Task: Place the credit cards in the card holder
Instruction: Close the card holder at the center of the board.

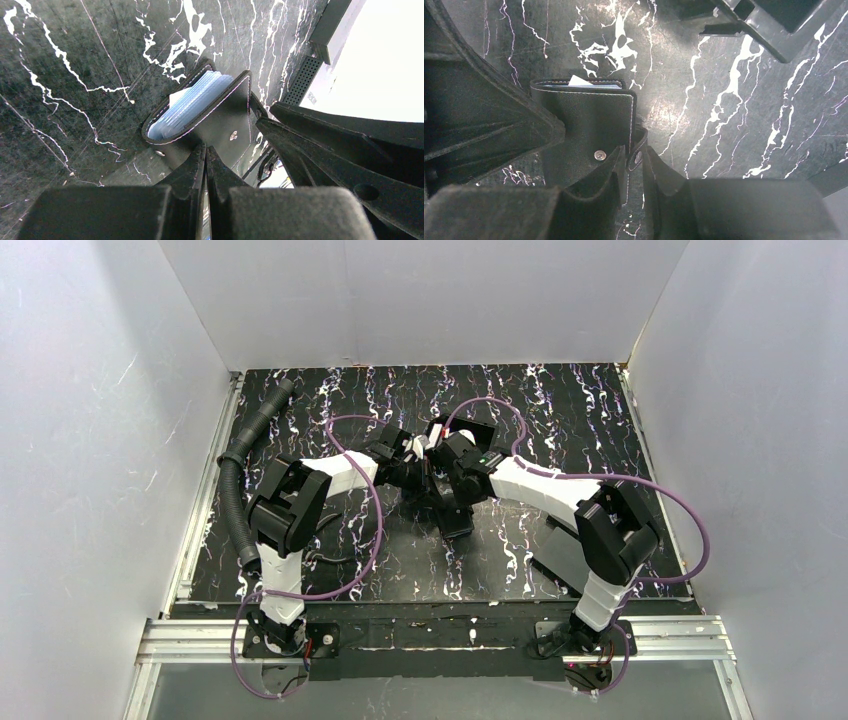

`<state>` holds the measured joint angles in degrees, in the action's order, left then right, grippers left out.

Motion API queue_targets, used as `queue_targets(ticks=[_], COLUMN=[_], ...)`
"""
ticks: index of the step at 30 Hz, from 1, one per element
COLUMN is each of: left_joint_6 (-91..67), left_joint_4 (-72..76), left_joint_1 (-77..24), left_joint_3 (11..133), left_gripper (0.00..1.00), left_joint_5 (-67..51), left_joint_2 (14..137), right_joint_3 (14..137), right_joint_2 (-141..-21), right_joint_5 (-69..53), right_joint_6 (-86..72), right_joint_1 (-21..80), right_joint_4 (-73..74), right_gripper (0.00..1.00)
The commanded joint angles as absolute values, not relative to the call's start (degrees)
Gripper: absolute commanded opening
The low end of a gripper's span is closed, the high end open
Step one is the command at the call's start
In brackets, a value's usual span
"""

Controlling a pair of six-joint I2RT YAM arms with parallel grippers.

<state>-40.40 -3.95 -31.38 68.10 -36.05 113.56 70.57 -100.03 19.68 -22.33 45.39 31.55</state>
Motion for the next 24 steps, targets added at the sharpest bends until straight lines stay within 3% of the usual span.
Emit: queue_targets(ticks=[1,8,13,18,24], left_joint_6=[-37.8,-37.7,-37.6,-37.7,-37.7], left_joint_4=[-9.5,-9.5,-9.4,-9.5,-9.5], left_joint_1=[-33.2,-33.2,-33.3,-33.3,-33.4], left_joint_3=[66.8,66.6,66.6,66.6,66.8], left_gripper=[0.00,0.00,0.00,0.00,0.00], left_joint_5=[-31.4,-31.3,-31.2,-31.2,-31.2], left_joint_2=[117.2,117.2,117.2,117.3,117.3], right_joint_3=[70.5,70.2,70.0,70.1,69.6], right_joint_2=[-99.7,-99.3,-99.3,-98.9,-96.7], right_joint_5=[21.9,21.7,21.3,21.0,16.6], right_joint_6=[-22.2,-21.9,-21.4,-21.2,-20.8], right_joint_1=[45.7,46.5,46.6,46.6,46.3], right_joint_4=[32.2,33.2,33.0,33.1,31.2], right_gripper=[0.27,0.29,0.22,0.03,0.01])
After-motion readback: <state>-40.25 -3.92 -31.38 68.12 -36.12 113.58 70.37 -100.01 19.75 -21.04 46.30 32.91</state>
